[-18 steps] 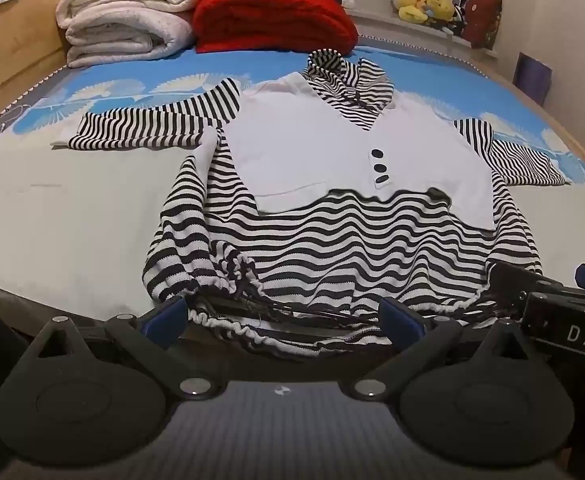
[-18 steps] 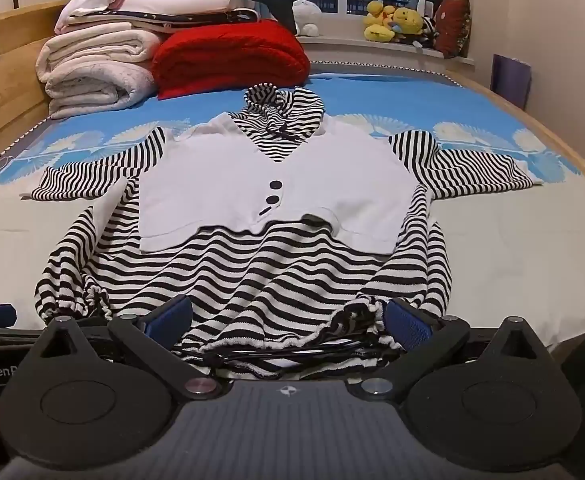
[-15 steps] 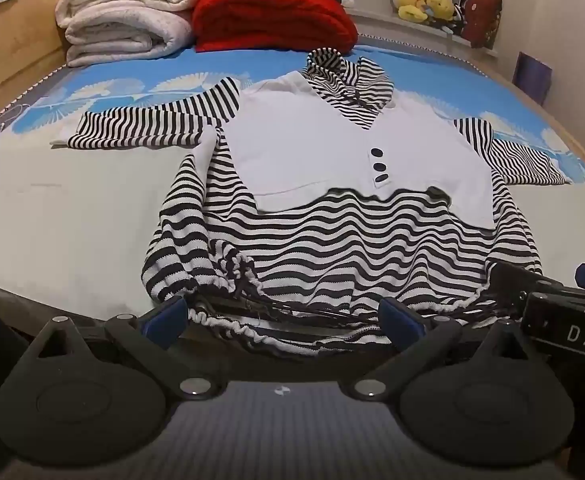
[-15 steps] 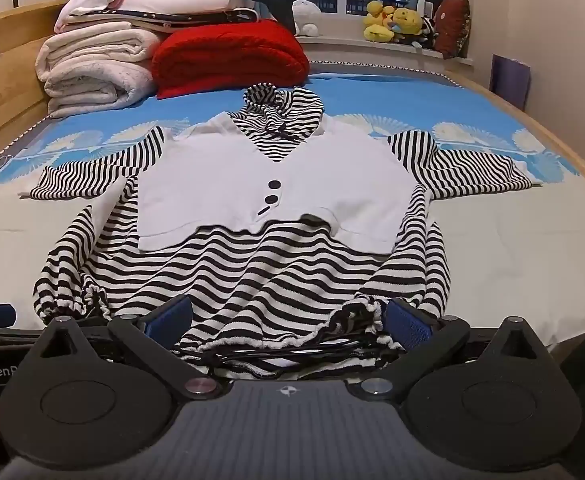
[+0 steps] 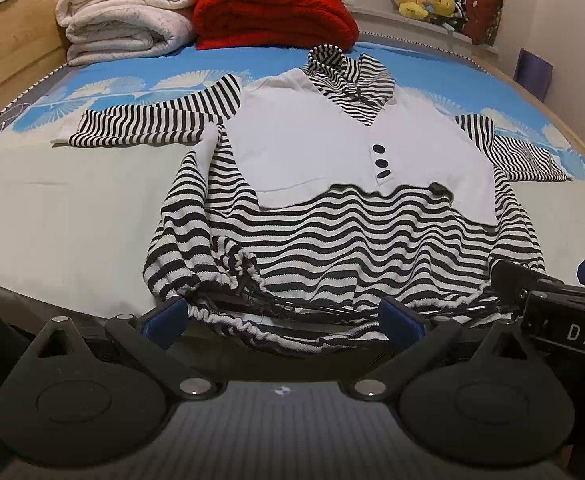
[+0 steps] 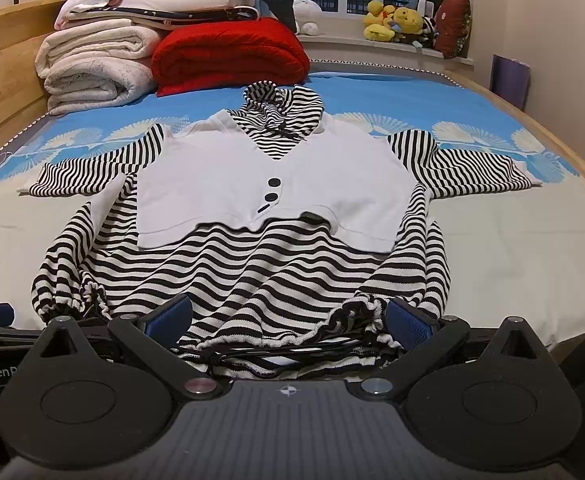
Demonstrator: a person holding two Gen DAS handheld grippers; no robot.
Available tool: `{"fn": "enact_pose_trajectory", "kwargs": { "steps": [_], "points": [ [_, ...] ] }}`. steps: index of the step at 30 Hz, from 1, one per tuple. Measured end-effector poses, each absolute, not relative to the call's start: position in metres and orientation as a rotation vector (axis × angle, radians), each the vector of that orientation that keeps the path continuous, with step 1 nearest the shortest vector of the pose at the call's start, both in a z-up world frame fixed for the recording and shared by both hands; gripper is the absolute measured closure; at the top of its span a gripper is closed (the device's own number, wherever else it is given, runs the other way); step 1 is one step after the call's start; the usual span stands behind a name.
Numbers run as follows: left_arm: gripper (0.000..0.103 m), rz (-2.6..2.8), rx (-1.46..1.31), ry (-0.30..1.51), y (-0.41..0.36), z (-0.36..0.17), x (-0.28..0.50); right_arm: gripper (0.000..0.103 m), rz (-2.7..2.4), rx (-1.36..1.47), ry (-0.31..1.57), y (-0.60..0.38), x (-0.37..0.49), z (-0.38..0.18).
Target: Fold small clothes
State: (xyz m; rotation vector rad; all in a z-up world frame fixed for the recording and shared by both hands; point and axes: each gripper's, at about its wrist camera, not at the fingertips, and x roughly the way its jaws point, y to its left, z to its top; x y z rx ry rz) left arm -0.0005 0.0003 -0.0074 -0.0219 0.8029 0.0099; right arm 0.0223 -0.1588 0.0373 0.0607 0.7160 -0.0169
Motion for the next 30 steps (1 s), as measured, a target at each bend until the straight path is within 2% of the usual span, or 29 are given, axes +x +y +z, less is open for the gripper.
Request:
{"fn": "enact_pose_trajectory", "kwargs": {
  "steps": [26, 30],
  "points": [
    [0.002, 0.011, -0.016, 0.782, 0.0, -0.006, 0.001, 0.001, -0.023, 0.067, 0.716, -0.16, 0.024, 0.034],
    [0.01, 0.002, 0.032, 0.704, -0.008, 0.006, -0.006, 0.001, -0.033, 0.057, 0.726, -0.161, 0.024, 0.036]
  ]
}}
